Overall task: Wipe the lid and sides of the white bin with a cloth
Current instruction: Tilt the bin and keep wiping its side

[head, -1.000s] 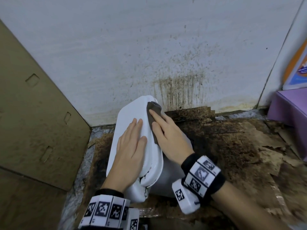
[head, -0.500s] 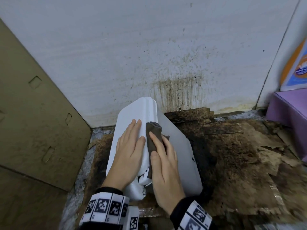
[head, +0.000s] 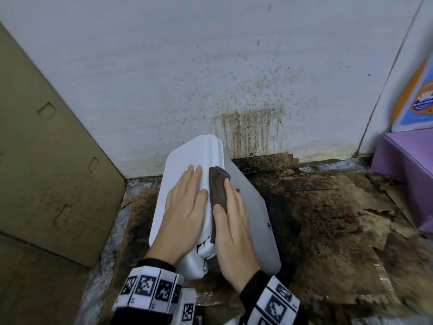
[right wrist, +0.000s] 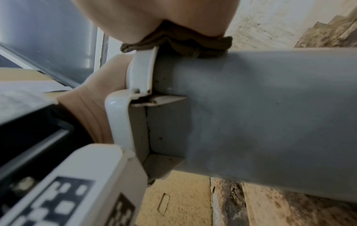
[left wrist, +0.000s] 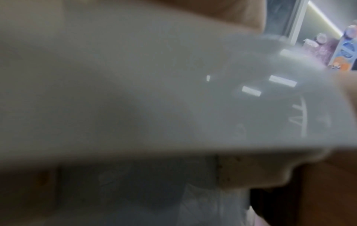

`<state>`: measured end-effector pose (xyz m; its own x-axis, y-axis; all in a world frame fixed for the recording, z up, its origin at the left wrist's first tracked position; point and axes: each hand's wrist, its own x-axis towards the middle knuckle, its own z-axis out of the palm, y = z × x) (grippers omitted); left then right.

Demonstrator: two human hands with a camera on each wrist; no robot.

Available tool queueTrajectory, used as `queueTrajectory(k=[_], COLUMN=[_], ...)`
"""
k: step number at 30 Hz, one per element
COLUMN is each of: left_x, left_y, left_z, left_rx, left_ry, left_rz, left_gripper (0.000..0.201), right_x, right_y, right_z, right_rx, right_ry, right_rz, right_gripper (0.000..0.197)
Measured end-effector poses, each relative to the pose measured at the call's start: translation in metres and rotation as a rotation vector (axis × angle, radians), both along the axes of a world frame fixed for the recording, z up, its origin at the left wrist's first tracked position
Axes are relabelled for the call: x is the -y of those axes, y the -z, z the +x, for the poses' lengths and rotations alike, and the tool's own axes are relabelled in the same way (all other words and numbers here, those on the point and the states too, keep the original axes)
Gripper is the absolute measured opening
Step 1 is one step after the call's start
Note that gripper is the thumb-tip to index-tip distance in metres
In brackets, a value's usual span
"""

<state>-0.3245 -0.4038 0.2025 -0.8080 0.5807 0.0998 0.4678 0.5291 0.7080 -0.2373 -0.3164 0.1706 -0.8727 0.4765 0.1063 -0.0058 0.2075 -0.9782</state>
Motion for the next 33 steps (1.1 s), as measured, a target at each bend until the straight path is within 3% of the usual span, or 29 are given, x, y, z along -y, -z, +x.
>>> queueTrajectory(k=[5,8,12,16,17,19,22,24,26,33], left_x=[-0.012,-0.02,-0.032,-0.043,-0.045,-0.046,-0.043,-0.038,-0.032,-0.018], left_y=[-0.003,-0.003,-0.001,-0.012,-0.014,-0.019,-0.028,-0.032,-0.031,-0.009], left_z=[0.006,0.01,0.014,0.025,0.028,0.032,0.034,0.031,0.027,0.022], left_rx=[-0.05,-0.082,-0.143,-0.054,-0.04,0.031,0.291,0.379,0.385,0.088], left_ry=[0.01,0.023,0.04,0.026,0.026,0.028,-0.07,-0.152,-0.207,-0.274], left_rz=[-0.085,-0.128,-0.218,-0.17,-0.164,-0.056,0.362,0.582,0.64,0.169], left_gripper=[0.063,0.061,0.066,0.055,0.056,0.056,0.047,0.042,0.043,0.042], right_x=[-0.012,-0.023,-0.046,-0.062,-0.065,-0.069,-0.077,-0.086,-0.095,-0.117], right_y=[-0.008,-0.016,-0.019,-0.026,-0.028,-0.033,-0.029,-0.026,-0.023,-0.029], right_z=[-0.002,-0.002,0.001,0.007,0.008,0.013,0.016,0.018,0.02,0.033], right_rx=[0.016,0.045,0.103,0.18,0.164,0.134,0.15,0.163,0.17,0.261], right_ry=[0.006,-0.001,-0.059,-0.141,-0.136,-0.111,-0.066,-0.057,-0.059,-0.027], right_rz=[-0.011,0.001,0.101,0.343,0.286,0.164,0.093,0.081,0.074,0.009], right_gripper=[0.054,0.055,0.056,0.047,0.043,0.047,0.051,0.05,0.05,0.055])
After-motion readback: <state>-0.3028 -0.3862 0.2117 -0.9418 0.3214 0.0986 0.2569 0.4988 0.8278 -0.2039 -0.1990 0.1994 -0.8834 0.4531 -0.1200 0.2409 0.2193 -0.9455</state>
